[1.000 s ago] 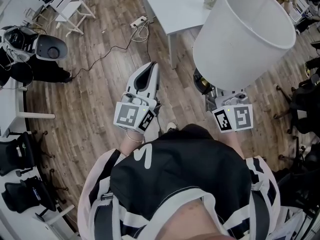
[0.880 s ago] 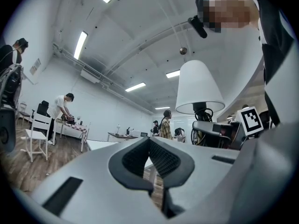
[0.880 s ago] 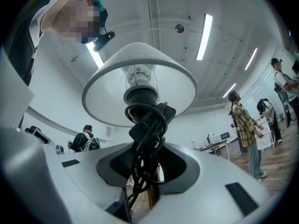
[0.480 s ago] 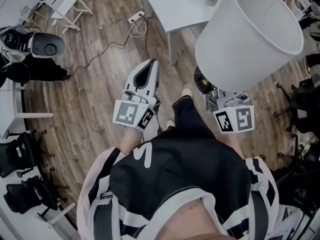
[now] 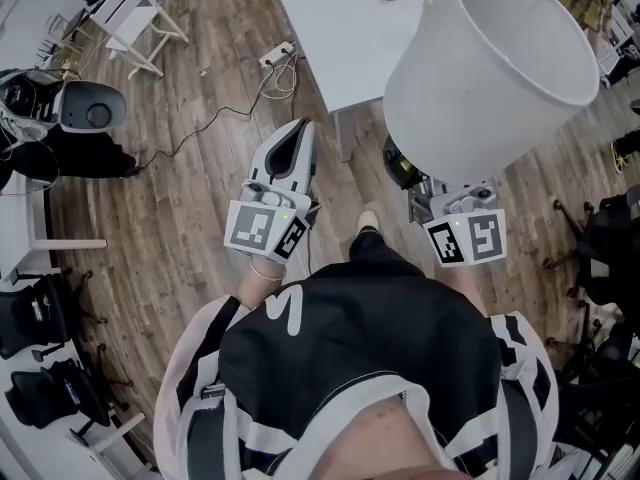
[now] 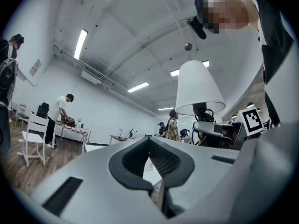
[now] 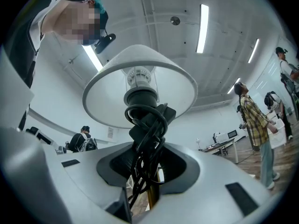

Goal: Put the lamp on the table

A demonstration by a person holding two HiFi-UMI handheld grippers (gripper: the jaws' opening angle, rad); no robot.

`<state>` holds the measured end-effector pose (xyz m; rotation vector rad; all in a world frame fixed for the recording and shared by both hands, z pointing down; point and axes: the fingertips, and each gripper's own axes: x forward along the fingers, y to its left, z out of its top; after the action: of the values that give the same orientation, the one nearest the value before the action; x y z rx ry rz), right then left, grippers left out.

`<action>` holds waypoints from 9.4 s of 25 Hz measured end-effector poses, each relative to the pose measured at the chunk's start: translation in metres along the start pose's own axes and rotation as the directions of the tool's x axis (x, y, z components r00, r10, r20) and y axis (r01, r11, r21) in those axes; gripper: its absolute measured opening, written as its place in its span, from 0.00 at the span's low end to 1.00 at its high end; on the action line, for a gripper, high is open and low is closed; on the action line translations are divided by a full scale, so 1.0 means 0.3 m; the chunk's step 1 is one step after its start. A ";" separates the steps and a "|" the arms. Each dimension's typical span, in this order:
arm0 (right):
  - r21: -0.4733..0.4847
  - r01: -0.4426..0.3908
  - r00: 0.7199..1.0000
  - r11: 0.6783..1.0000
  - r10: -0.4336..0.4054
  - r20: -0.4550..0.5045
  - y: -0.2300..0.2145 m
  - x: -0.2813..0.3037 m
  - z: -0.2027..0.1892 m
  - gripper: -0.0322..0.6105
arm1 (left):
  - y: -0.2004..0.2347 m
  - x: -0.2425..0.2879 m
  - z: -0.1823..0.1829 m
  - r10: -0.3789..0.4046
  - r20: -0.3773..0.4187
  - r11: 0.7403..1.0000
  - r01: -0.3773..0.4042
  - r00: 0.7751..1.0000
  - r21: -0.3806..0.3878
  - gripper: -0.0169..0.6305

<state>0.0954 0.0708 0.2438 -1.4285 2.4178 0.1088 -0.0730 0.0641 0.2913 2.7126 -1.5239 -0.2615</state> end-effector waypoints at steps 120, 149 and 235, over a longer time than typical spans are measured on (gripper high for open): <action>0.135 -0.064 0.989 0.989 0.081 -0.123 -0.628 1.402 -0.728 0.26 | 0.962 1.090 -0.318 0.091 -0.219 0.994 -0.103 0.971 -0.040 0.03; 0.174 -0.093 0.973 0.980 0.126 -0.192 -0.631 1.406 -0.919 0.26 | 0.964 1.009 -0.410 0.152 -0.283 0.985 -0.169 0.947 -0.039 0.03; 0.027 -0.066 0.963 0.997 0.071 -0.260 -0.690 1.091 -0.638 0.29 | 0.666 1.182 -0.304 -0.084 -0.202 0.996 0.076 0.976 -0.047 0.03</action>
<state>0.0830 -0.3499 0.3408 -1.4292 2.6720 -0.0913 -0.0472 -0.3476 0.3527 2.6769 -1.3434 -0.0127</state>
